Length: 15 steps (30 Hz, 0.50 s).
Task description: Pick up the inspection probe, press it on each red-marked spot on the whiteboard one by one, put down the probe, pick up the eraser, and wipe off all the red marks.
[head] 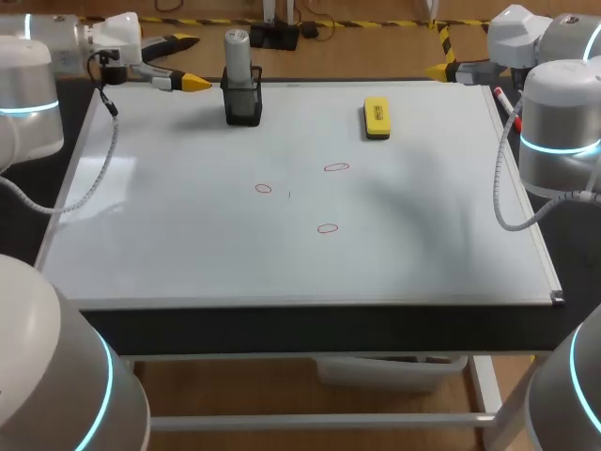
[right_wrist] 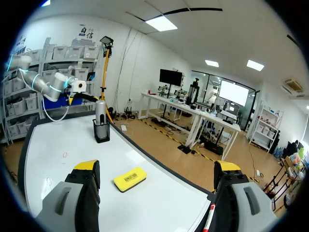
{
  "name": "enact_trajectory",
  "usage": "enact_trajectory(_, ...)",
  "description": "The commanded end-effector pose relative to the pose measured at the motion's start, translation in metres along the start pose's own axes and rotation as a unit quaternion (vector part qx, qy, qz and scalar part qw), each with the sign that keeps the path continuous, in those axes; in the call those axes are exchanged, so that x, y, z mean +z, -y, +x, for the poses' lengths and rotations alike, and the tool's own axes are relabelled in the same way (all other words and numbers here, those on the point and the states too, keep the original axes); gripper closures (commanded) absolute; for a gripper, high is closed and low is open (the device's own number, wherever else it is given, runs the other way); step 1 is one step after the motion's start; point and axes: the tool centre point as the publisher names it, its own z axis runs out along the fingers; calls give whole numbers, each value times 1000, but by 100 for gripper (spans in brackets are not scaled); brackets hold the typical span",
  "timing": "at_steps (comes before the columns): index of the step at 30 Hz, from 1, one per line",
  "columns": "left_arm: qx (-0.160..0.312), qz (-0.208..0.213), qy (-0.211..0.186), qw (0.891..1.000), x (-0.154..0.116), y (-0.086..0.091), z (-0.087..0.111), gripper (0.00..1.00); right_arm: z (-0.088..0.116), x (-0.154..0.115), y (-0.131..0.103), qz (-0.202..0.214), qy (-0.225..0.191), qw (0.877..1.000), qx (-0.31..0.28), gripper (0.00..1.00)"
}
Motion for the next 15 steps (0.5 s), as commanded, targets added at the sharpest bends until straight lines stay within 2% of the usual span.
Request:
enact_trajectory(1, -1, 17, -104, 994, 16, -10, -12, 0, 0, 0, 0, 0, 0, 1000, 0, 0)
enact_trajectory(9, -5, 33, -144, 989, 38, -15, -21, 0, 0, 0, 0, 0, 0, 1000, 0, 0)
enact_trajectory(15, -9, 45, -158, 986, 50, -20, -38, 0, 0, 0, 0, 0, 0, 1000, 0, 0)
